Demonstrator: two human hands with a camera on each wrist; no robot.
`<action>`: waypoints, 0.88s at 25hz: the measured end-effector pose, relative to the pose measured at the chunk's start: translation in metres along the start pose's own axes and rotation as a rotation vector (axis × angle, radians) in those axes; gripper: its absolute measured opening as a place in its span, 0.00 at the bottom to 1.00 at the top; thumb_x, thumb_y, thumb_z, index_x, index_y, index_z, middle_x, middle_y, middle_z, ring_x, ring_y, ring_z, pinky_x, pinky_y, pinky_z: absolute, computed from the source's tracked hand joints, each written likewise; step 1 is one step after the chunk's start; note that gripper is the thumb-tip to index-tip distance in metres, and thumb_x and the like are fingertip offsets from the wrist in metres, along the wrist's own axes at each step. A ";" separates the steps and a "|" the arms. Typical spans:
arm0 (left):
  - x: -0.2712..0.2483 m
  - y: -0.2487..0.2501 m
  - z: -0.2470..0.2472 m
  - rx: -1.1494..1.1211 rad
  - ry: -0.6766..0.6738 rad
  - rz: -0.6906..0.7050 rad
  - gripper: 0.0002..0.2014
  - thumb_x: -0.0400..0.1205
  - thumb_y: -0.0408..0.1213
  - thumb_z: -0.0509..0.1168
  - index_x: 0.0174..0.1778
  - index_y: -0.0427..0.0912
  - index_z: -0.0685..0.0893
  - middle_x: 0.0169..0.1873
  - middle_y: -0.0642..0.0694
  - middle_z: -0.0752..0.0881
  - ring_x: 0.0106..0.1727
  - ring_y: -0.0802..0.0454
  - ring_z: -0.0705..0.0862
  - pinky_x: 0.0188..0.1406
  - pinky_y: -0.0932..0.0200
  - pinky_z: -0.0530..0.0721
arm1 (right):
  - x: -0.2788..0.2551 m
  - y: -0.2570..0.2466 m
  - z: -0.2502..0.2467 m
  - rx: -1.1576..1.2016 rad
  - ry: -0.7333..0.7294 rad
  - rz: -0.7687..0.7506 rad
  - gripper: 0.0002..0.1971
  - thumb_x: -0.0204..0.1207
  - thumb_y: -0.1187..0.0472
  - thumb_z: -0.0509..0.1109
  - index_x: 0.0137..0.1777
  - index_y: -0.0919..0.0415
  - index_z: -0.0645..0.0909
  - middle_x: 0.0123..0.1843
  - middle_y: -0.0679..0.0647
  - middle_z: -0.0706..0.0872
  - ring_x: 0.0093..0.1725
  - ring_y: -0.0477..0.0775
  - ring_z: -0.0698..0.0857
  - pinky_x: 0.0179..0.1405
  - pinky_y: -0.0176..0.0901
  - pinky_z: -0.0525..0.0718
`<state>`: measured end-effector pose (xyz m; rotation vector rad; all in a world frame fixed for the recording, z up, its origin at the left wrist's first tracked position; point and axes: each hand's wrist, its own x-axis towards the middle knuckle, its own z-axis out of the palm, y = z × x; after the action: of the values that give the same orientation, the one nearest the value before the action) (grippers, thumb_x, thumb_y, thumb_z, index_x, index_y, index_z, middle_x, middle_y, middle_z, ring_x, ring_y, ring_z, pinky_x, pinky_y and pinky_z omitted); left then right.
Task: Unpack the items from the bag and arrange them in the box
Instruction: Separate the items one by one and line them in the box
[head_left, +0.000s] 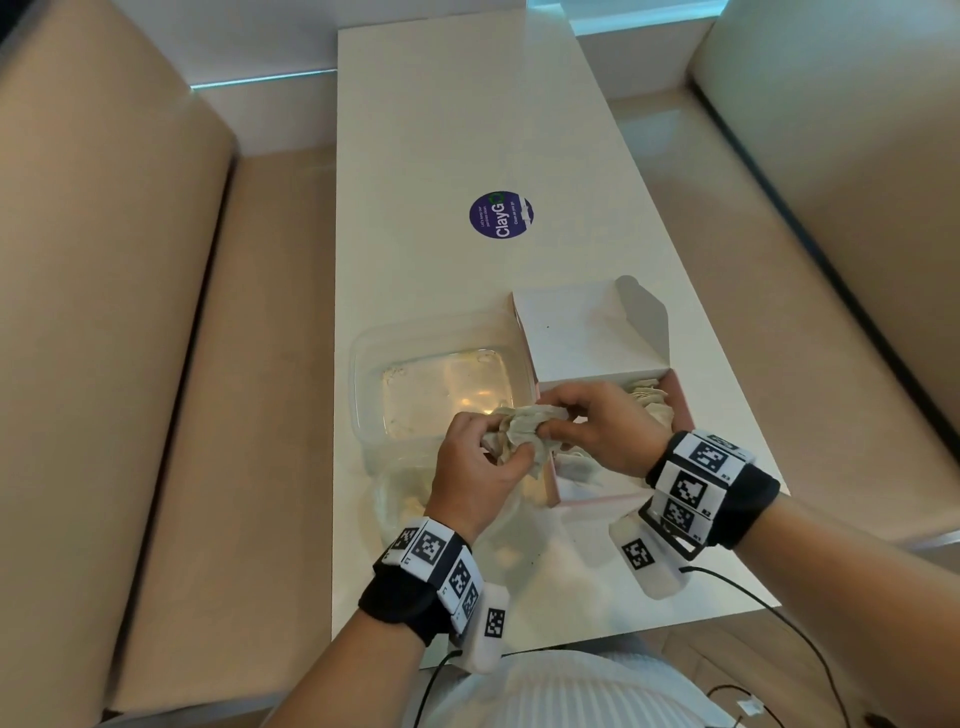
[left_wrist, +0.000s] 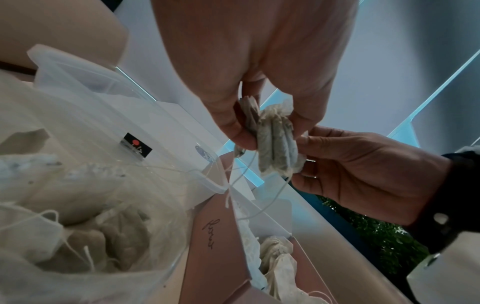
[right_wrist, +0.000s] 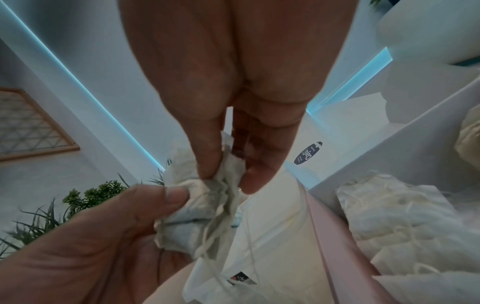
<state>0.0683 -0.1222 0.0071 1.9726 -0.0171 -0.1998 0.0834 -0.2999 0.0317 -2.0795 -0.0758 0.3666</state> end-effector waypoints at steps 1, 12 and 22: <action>0.000 0.000 0.000 -0.025 0.007 -0.009 0.12 0.71 0.34 0.77 0.48 0.47 0.84 0.44 0.53 0.79 0.41 0.70 0.80 0.43 0.74 0.79 | -0.001 0.001 0.001 0.026 0.020 -0.008 0.06 0.72 0.65 0.74 0.46 0.53 0.86 0.42 0.55 0.89 0.43 0.59 0.86 0.47 0.54 0.87; 0.001 -0.006 -0.007 -0.158 0.011 -0.163 0.16 0.71 0.44 0.77 0.52 0.51 0.82 0.55 0.52 0.83 0.55 0.64 0.81 0.45 0.80 0.77 | -0.010 0.008 -0.003 0.249 0.212 -0.006 0.14 0.74 0.71 0.70 0.41 0.49 0.84 0.41 0.53 0.86 0.40 0.45 0.84 0.41 0.38 0.87; 0.012 -0.039 -0.044 -0.116 0.284 -0.249 0.07 0.83 0.38 0.64 0.54 0.44 0.83 0.58 0.43 0.82 0.42 0.51 0.89 0.38 0.67 0.79 | -0.027 0.056 -0.036 -0.342 0.114 0.179 0.04 0.76 0.62 0.69 0.46 0.52 0.83 0.42 0.45 0.82 0.55 0.58 0.77 0.56 0.49 0.78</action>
<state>0.0838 -0.0677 -0.0132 1.8675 0.4168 -0.0784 0.0628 -0.3635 0.0072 -2.4501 0.1253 0.3622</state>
